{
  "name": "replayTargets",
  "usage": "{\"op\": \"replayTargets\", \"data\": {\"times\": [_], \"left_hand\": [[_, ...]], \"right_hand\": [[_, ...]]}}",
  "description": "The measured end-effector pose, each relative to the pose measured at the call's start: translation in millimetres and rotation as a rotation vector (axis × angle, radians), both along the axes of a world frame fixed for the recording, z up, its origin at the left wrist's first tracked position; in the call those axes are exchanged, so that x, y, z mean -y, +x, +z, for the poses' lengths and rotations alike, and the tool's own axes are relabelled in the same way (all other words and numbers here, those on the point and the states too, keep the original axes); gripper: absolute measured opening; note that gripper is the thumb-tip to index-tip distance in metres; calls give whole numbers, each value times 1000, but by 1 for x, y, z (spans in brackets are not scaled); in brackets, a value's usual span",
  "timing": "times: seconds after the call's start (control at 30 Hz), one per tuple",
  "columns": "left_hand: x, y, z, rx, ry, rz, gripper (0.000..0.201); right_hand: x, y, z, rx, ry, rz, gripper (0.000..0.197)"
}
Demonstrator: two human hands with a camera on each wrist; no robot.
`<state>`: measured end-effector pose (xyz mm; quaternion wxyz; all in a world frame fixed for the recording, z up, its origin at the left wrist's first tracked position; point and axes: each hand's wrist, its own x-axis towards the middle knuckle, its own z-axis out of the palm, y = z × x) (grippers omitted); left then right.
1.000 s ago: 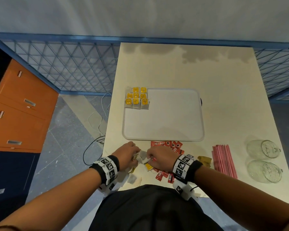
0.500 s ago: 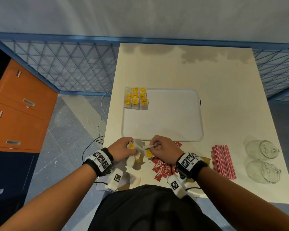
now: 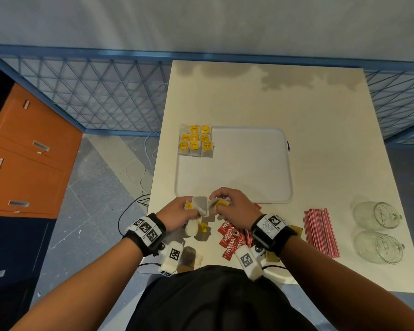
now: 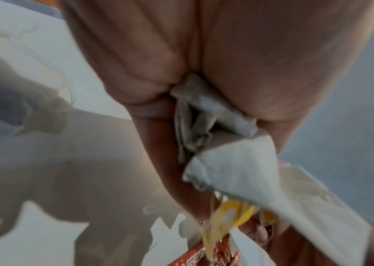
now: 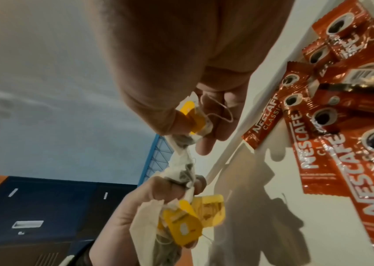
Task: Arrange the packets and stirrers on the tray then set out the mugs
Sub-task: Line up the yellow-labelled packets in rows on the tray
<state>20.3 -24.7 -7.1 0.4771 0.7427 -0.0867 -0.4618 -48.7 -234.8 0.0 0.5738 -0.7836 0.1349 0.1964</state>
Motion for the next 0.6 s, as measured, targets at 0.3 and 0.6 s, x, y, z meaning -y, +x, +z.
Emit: {"op": "replayTargets", "data": {"times": [0.3, 0.6], "left_hand": [[8, 6, 8, -28, -76, 66, 37], [11, 13, 8, -104, -202, 184, 45]], "right_hand": [[-2, 13, 9, 29, 62, -61, 11], [-2, 25, 17, 78, 18, -56, 18]]}}
